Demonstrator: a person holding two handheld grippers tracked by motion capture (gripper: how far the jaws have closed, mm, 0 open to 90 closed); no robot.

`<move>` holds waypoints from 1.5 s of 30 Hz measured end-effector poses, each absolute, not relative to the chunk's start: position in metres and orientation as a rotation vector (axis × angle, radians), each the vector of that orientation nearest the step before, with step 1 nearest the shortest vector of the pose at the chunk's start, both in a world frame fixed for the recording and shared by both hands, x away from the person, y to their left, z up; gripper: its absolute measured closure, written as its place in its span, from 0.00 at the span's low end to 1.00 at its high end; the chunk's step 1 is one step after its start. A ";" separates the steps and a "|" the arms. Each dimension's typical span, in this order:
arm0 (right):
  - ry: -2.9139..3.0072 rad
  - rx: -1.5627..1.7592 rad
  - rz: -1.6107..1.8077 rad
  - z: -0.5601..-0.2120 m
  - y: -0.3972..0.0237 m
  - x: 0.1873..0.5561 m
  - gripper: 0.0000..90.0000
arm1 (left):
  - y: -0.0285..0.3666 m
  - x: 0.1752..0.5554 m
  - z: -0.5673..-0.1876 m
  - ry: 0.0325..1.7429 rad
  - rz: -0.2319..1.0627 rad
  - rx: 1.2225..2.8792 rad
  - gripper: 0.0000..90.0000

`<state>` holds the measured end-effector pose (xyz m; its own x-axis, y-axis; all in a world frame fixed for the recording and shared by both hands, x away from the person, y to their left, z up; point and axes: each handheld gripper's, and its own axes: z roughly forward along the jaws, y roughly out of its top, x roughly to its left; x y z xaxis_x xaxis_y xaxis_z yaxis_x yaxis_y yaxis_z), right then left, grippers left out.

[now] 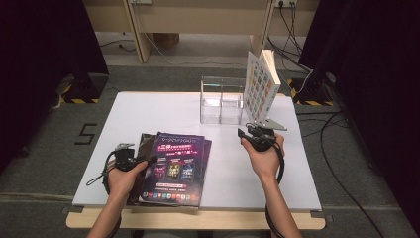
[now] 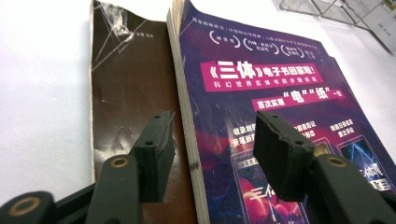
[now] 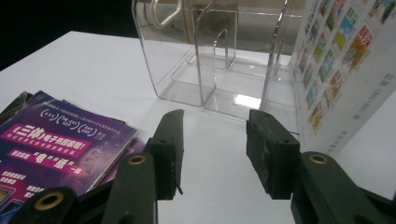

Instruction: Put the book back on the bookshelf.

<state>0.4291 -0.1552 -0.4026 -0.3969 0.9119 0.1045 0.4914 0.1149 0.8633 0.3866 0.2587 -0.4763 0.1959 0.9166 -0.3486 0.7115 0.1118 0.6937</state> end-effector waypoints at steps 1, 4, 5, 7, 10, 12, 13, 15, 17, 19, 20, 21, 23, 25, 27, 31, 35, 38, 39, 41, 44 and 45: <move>1.950 1.362 1.216 -0.403 -0.154 0.429 0.63 | 0.259 0.387 -0.477 1.564 0.311 1.651 0.57; 1.961 1.361 1.215 -0.406 -0.151 0.429 0.63 | 0.260 0.387 -0.478 1.560 0.298 1.641 0.64; 1.965 1.366 1.212 -0.407 -0.150 0.429 0.63 | 0.260 0.387 -0.478 1.563 0.295 1.636 0.67; 1.973 1.360 1.207 -0.410 -0.149 0.430 0.63 | 0.262 0.388 -0.479 1.573 0.291 1.641 0.71; 1.991 1.361 1.202 -0.412 -0.146 0.430 0.64 | 0.263 0.389 -0.481 1.576 0.275 1.636 0.76; 1.996 1.355 1.198 -0.414 -0.145 0.430 0.64 | 0.263 0.389 -0.481 1.573 0.267 1.630 0.80; 2.004 1.358 1.196 -0.415 -0.144 0.431 0.65 | 0.263 0.389 -0.481 1.573 0.278 1.633 0.83; 2.021 1.360 1.184 -0.417 -0.143 0.432 0.67 | 0.265 0.390 -0.480 1.574 0.278 1.628 0.87; 2.032 1.369 1.181 -0.418 -0.142 0.433 0.68 | 0.267 0.391 -0.479 1.579 0.276 1.616 0.91; 2.042 1.360 1.174 -0.420 -0.141 0.433 0.68 | 0.268 0.391 -0.478 1.588 0.307 1.611 0.93; 2.044 1.359 1.171 -0.420 -0.141 0.433 0.69 | 0.270 0.392 -0.477 1.592 0.314 1.609 0.95; 2.046 1.359 1.166 -0.421 -0.140 0.433 0.69 | 0.270 0.392 -0.477 1.597 0.324 1.613 0.97; 2.050 1.368 1.164 -0.422 -0.140 0.434 0.69 | 0.271 0.395 -0.479 1.612 0.326 1.643 0.99; 2.054 1.373 1.162 -0.423 -0.140 0.435 0.69 | 0.270 0.397 -0.482 1.625 0.327 1.667 0.99; 2.056 1.378 1.163 -0.424 -0.141 0.435 0.68 | 0.269 0.399 -0.484 1.615 0.313 1.680 0.99; 2.062 1.393 1.159 -0.427 -0.140 0.436 0.67 | 0.265 0.399 -0.483 1.605 0.338 1.714 0.99; 2.083 1.393 1.148 -0.431 -0.137 0.438 0.67 | 0.262 0.399 -0.481 1.587 0.368 1.749 0.99; 2.098 1.389 1.141 -0.433 -0.134 0.439 0.67 | 0.262 0.399 -0.480 1.577 0.378 1.763 1.00; 2.103 1.390 1.139 -0.434 -0.133 0.439 0.67 | 0.262 0.399 -0.480 1.573 0.380 1.770 1.00; 2.122 1.389 1.130 -0.437 -0.130 0.439 0.68 | 0.262 0.399 -0.481 1.574 0.379 1.788 1.00; 2.148 1.388 1.113 -0.441 -0.126 0.440 0.69 | 0.262 0.399 -0.481 1.572 0.373 1.788 1.00; 2.154 1.385 1.107 -0.442 -0.125 0.441 0.69 | 0.261 0.399 -0.481 1.568 0.358 1.789 1.00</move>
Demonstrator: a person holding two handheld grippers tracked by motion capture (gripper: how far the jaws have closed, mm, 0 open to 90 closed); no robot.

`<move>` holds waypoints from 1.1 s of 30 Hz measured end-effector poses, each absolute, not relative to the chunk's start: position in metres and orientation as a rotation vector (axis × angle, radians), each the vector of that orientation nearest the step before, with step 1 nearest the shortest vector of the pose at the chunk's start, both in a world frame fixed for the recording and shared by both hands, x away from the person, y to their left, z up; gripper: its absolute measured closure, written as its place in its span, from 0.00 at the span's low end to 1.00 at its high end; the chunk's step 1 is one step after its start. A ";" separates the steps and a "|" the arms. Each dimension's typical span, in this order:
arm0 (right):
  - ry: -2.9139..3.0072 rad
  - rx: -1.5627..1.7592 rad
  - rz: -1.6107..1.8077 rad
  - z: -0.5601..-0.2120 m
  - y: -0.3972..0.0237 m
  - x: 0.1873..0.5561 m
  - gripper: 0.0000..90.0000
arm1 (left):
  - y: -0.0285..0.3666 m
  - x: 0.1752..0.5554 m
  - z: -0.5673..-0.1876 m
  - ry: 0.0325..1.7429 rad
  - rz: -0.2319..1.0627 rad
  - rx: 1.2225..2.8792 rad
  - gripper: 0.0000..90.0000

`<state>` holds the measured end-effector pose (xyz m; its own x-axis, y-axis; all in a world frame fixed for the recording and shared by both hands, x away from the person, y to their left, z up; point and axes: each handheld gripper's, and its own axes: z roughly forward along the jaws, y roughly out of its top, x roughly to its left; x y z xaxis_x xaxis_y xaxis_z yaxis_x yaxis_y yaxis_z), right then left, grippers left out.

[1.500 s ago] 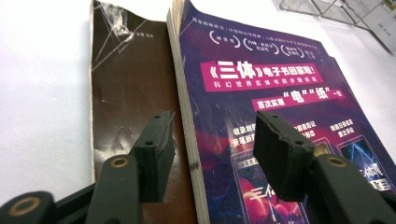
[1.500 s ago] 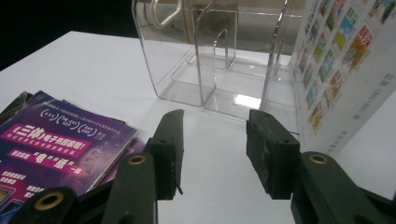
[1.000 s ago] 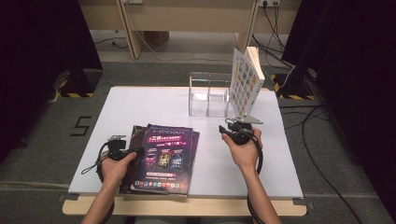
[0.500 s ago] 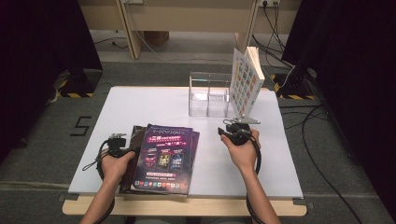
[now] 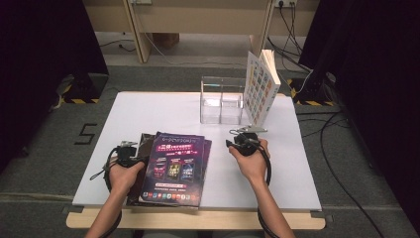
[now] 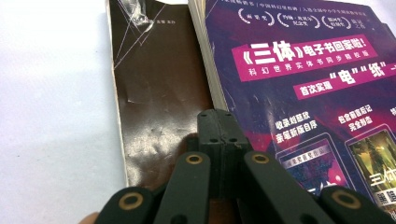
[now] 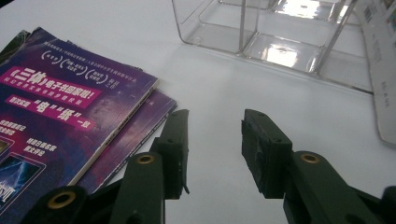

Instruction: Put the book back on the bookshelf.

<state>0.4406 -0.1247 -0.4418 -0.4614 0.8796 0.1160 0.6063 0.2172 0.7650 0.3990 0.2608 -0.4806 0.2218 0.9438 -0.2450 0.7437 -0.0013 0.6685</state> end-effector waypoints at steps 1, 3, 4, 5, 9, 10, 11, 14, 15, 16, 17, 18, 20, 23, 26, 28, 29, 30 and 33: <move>2.158 1.384 1.102 -0.443 -0.124 0.441 0.69 | 0.259 0.399 -0.481 1.563 0.353 1.793 1.00; 2.169 1.389 1.096 -0.445 -0.122 0.442 0.69 | 0.255 0.399 -0.481 1.550 0.350 1.807 1.00; 2.172 1.386 1.093 -0.446 -0.121 0.442 0.69 | 0.253 0.399 -0.480 1.547 0.351 1.816 1.00; 2.180 1.387 1.086 -0.447 -0.121 0.443 0.68 | 0.251 0.399 -0.480 1.540 0.354 1.822 1.00; 2.204 1.395 1.074 -0.451 -0.118 0.444 0.68 | 0.246 0.399 -0.478 1.532 0.378 1.844 1.00; 2.209 1.395 1.072 -0.452 -0.118 0.445 0.68 | 0.245 0.399 -0.478 1.527 0.384 1.851 1.00; 2.219 1.400 1.072 -0.452 -0.117 0.445 0.67 | 0.244 0.399 -0.477 1.525 0.391 1.853 1.00; 2.242 1.413 1.062 -0.455 -0.114 0.449 0.66 | 0.241 0.399 -0.474 1.510 0.405 1.871 1.00; 2.246 1.402 1.057 -0.456 -0.113 0.450 0.66 | 0.240 0.399 -0.474 1.506 0.405 1.876 1.00; 2.251 1.415 1.056 -0.456 -0.112 0.450 0.66 | 0.239 0.400 -0.474 1.507 0.405 1.884 1.00; 2.254 1.397 1.061 -0.456 -0.111 0.451 0.66 | 0.238 0.400 -0.475 1.505 0.408 1.885 1.00; 2.253 1.409 1.060 -0.457 -0.110 0.451 0.66 | 0.237 0.400 -0.474 1.505 0.415 1.894 1.00; 2.258 1.405 1.056 -0.457 -0.110 0.451 0.66 | 0.235 0.400 -0.475 1.500 0.417 1.894 1.00; 2.266 1.414 1.052 -0.458 -0.108 0.453 0.66 | 0.233 0.400 -0.475 1.490 0.405 1.896 1.00; 2.274 1.419 1.053 -0.457 -0.105 0.456 0.65 | 0.230 0.399 -0.476 1.482 0.405 1.904 1.00; 2.287 1.423 1.055 -0.457 -0.103 0.459 0.65 | 0.228 0.399 -0.476 1.476 0.400 1.905 1.00; 2.294 1.412 1.059 -0.457 -0.102 0.462 0.65 | 0.227 0.399 -0.476 1.473 0.394 1.907 1.00; 2.300 1.420 1.057 -0.457 -0.100 0.464 0.65 | 0.226 0.399 -0.476 1.468 0.396 1.911 1.00; 2.325 1.436 1.059 -0.459 -0.094 0.471 0.64 | 0.223 0.399 -0.476 1.462 0.392 1.917 1.00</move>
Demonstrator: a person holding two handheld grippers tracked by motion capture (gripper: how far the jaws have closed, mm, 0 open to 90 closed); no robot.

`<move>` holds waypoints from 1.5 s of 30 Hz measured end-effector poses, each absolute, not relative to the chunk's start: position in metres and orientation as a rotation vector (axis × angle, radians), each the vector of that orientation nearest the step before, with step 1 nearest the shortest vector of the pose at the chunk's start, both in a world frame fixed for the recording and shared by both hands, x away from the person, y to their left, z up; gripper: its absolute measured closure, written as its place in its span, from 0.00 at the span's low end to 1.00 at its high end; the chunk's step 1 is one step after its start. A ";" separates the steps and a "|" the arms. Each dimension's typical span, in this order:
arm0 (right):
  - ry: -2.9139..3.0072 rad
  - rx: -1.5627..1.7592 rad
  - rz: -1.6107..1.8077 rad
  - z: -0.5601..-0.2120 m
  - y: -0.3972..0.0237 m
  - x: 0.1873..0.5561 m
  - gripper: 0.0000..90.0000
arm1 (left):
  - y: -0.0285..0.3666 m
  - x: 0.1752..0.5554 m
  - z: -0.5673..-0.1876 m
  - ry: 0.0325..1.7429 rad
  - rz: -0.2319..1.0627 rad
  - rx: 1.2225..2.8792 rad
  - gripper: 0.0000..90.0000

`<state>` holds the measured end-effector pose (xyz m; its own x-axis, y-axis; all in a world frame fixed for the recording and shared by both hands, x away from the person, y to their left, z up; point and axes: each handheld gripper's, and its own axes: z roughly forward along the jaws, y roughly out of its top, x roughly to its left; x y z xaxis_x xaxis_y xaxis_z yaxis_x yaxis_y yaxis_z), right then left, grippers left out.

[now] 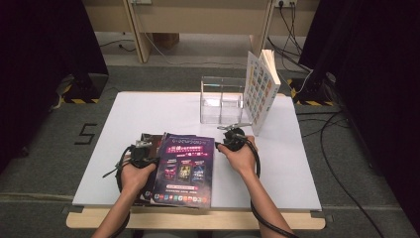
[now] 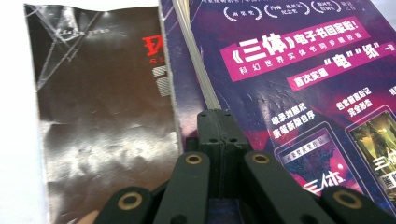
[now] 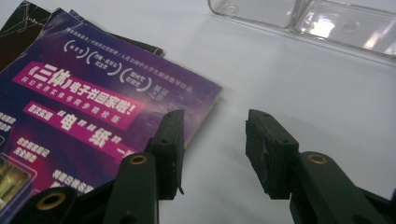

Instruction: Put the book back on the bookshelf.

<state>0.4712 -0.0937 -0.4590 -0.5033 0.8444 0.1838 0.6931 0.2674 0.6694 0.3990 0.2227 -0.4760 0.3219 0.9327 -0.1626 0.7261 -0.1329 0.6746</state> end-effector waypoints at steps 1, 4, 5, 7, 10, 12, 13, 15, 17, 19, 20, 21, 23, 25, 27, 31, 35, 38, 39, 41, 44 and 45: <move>2.338 1.434 1.060 -0.460 -0.092 0.474 0.64 | 0.222 0.399 -0.476 1.458 0.392 1.918 1.00; 2.363 1.446 1.052 -0.465 -0.088 0.482 0.62 | 0.220 0.399 -0.476 1.455 0.397 1.920 1.00; 2.370 1.470 1.053 -0.466 -0.087 0.484 0.62 | 0.220 0.399 -0.476 1.455 0.397 1.921 1.00; 2.379 1.494 1.059 -0.468 -0.085 0.487 0.62 | 0.220 0.399 -0.476 1.454 0.402 1.925 1.00; 2.403 1.526 1.061 -0.472 -0.084 0.493 0.60 | 0.219 0.398 -0.476 1.454 0.408 1.926 1.00; 2.410 1.547 1.056 -0.473 -0.083 0.495 0.60 | 0.219 0.398 -0.476 1.455 0.406 1.923 1.00; 2.410 1.575 1.056 -0.474 -0.083 0.496 0.59 | 0.219 0.398 -0.476 1.454 0.407 1.924 1.00; 2.414 1.578 1.067 -0.474 -0.082 0.499 0.58 | 0.219 0.398 -0.476 1.457 0.410 1.923 0.99; 2.419 1.577 1.065 -0.474 -0.082 0.502 0.58 | 0.220 0.398 -0.476 1.469 0.418 1.914 0.97; 2.418 1.585 1.068 -0.474 -0.081 0.504 0.57 | 0.222 0.398 -0.475 1.485 0.421 1.892 0.91; 2.413 1.614 1.066 -0.474 -0.080 0.504 0.57 | 0.223 0.398 -0.475 1.492 0.419 1.871 0.88; 2.422 1.599 1.062 -0.474 -0.081 0.505 0.57 | 0.224 0.398 -0.474 1.497 0.420 1.861 0.85; 2.416 1.611 1.063 -0.474 -0.080 0.506 0.57 | 0.225 0.398 -0.473 1.506 0.432 1.844 0.80; 2.418 1.613 1.062 -0.473 -0.079 0.507 0.57 | 0.224 0.398 -0.470 1.507 0.443 1.834 0.77; 2.418 1.620 1.064 -0.473 -0.078 0.507 0.56 | 0.224 0.397 -0.468 1.506 0.453 1.824 0.74; 2.422 1.612 1.070 -0.474 -0.078 0.510 0.56 | 0.228 0.398 -0.463 1.513 0.463 1.789 0.66; 2.423 1.630 1.063 -0.474 -0.077 0.511 0.56 | 0.224 0.397 -0.462 1.495 0.438 1.801 0.65; 2.428 1.629 1.065 -0.475 -0.076 0.513 0.55 | 0.217 0.397 -0.464 1.481 0.373 1.831 0.61; 2.429 1.633 1.067 -0.475 -0.076 0.514 0.54 | 0.215 0.397 -0.466 1.480 0.372 1.844 0.60; 2.425 1.645 1.075 -0.475 -0.076 0.515 0.54 | 0.213 0.398 -0.469 1.484 0.348 1.862 0.58; 2.427 1.647 1.075 -0.475 -0.075 0.516 0.54 | 0.211 0.398 -0.471 1.480 0.337 1.875 0.58; 2.426 1.653 1.076 -0.475 -0.074 0.517 0.54 | 0.211 0.398 -0.472 1.480 0.331 1.878 0.58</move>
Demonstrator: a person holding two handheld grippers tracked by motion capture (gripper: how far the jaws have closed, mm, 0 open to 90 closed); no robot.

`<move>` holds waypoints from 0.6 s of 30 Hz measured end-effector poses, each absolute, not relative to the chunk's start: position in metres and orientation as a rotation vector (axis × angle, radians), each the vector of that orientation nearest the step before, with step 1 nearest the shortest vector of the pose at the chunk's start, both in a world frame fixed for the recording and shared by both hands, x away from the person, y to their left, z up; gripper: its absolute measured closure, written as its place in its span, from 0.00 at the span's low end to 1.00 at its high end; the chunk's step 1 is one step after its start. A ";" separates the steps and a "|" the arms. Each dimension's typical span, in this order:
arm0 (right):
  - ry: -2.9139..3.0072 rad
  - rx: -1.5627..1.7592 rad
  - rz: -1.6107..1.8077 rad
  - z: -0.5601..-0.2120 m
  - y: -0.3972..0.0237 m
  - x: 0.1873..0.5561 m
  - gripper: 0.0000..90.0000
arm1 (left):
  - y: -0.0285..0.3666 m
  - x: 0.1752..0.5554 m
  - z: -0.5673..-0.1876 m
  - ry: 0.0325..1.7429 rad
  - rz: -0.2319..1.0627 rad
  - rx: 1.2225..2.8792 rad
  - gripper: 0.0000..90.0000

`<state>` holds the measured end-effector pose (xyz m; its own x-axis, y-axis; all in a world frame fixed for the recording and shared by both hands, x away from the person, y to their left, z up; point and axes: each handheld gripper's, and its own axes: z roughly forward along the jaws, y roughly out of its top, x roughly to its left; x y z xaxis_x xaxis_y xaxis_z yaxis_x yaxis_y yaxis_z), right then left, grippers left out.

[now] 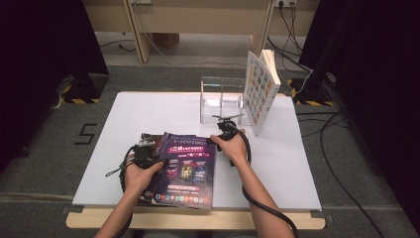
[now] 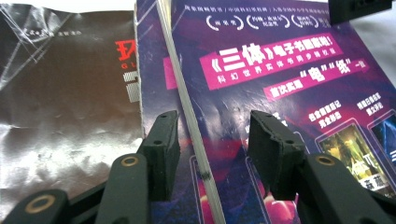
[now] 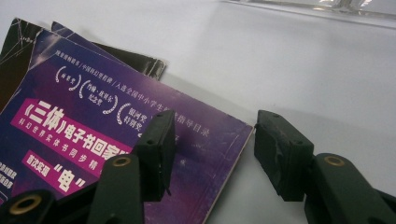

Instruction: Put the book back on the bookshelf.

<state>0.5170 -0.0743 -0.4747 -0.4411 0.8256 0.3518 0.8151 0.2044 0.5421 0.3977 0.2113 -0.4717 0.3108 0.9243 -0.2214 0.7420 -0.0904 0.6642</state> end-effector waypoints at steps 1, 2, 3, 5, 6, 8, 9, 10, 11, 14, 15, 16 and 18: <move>2.431 1.636 1.075 -0.475 -0.074 0.518 0.54 | 0.211 0.398 -0.472 1.480 0.326 1.879 0.58; 2.432 1.635 1.078 -0.475 -0.074 0.519 0.54 | 0.211 0.398 -0.473 1.480 0.327 1.878 0.59; 2.429 1.660 1.072 -0.475 -0.073 0.519 0.54 | 0.211 0.398 -0.473 1.481 0.321 1.876 0.59; 2.441 1.644 1.067 -0.475 -0.074 0.520 0.54 | 0.211 0.398 -0.473 1.478 0.323 1.881 0.59; 2.442 1.643 1.067 -0.475 -0.074 0.520 0.54 | 0.211 0.398 -0.472 1.477 0.320 1.886 0.59; 2.438 1.643 1.081 -0.476 -0.074 0.521 0.54 | 0.210 0.398 -0.472 1.473 0.314 1.890 0.59; 2.437 1.658 1.081 -0.475 -0.074 0.521 0.54 | 0.209 0.398 -0.472 1.472 0.314 1.892 0.60; 2.433 1.674 1.080 -0.475 -0.074 0.520 0.54 | 0.209 0.398 -0.472 1.468 0.318 1.901 0.61; 2.434 1.666 1.086 -0.475 -0.075 0.521 0.54 | 0.207 0.398 -0.472 1.468 0.318 1.897 0.61; 2.437 1.677 1.092 -0.476 -0.076 0.521 0.55 | 0.206 0.398 -0.471 1.463 0.317 1.912 0.63; 2.443 1.663 1.099 -0.476 -0.077 0.522 0.55 | 0.206 0.398 -0.472 1.465 0.319 1.910 0.63; 2.446 1.670 1.097 -0.476 -0.076 0.523 0.55 | 0.206 0.398 -0.471 1.465 0.321 1.914 0.63; 2.447 1.674 1.084 -0.475 -0.076 0.522 0.55 | 0.205 0.398 -0.472 1.464 0.330 1.915 0.63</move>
<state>0.5223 -0.0759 -0.4753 -0.4376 0.8167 0.3761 0.8273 0.2018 0.5242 0.3975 0.2053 -0.4715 0.3307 0.9216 -0.2034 0.7449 -0.1226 0.6558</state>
